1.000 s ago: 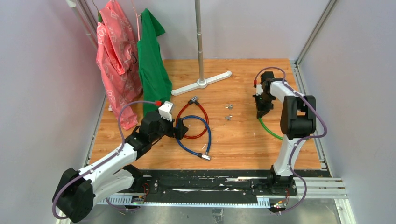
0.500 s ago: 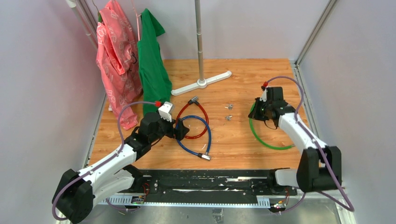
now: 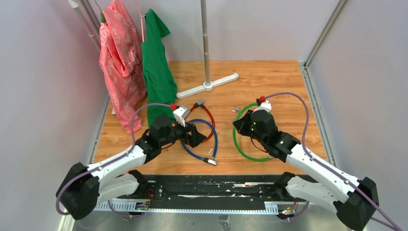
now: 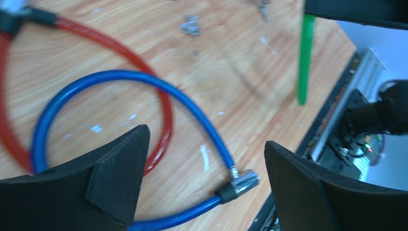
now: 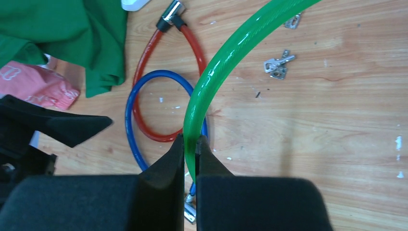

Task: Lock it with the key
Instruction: Pick up the lock from the center of the board.

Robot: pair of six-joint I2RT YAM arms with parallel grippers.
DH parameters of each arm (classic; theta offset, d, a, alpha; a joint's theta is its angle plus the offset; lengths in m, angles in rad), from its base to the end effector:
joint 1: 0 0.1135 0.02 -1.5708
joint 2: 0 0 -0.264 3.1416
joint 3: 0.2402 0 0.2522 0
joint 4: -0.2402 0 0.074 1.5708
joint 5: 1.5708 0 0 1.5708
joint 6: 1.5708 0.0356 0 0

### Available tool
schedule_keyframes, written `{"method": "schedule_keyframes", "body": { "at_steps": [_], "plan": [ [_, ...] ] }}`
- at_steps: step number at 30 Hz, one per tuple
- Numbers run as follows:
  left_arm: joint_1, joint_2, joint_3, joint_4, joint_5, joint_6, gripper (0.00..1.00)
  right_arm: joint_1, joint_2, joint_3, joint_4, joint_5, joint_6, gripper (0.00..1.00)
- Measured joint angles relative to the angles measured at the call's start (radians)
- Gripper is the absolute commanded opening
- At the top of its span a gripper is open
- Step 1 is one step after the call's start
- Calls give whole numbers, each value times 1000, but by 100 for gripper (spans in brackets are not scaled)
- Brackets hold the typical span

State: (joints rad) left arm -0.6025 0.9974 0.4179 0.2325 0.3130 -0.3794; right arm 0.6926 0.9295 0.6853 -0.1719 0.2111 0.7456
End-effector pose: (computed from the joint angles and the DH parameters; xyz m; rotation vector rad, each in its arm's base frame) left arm 0.1718 -0.1315 0.2147 0.4445 1.9708 -0.9438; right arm 0.1693 0.1308 0.2801 0.1953 2.0406 0.7145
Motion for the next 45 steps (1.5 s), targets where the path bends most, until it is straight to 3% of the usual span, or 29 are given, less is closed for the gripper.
{"method": "schedule_keyframes", "body": {
  "at_steps": [6,13,24,27,29,30,33,35,40,45],
  "plan": [
    [-180,159,70,175,2,-34,99,94,-21,-2,24,64,46,0],
    [-238,347,204,275,-30,-66,96,150,-26,3,64,61,14,0],
    [-317,513,324,309,-58,-127,31,152,-136,-54,123,69,-33,0],
    [-329,525,338,312,-48,-129,5,152,-132,-58,127,70,-46,0],
    [-333,525,341,311,-43,-127,0,152,-127,-58,130,69,-58,0],
    [-334,525,341,309,-44,-125,0,151,-127,-58,130,68,-66,5],
    [-335,516,341,289,-46,-104,0,152,-132,-56,122,53,-106,41],
    [-335,502,335,276,-58,-76,0,148,-143,-27,68,31,-172,57],
    [-314,455,282,236,-80,-21,0,56,-194,140,-138,-104,-356,68],
    [-306,405,217,235,-65,66,0,-226,-202,246,-275,-344,-550,69]
  ]
}}
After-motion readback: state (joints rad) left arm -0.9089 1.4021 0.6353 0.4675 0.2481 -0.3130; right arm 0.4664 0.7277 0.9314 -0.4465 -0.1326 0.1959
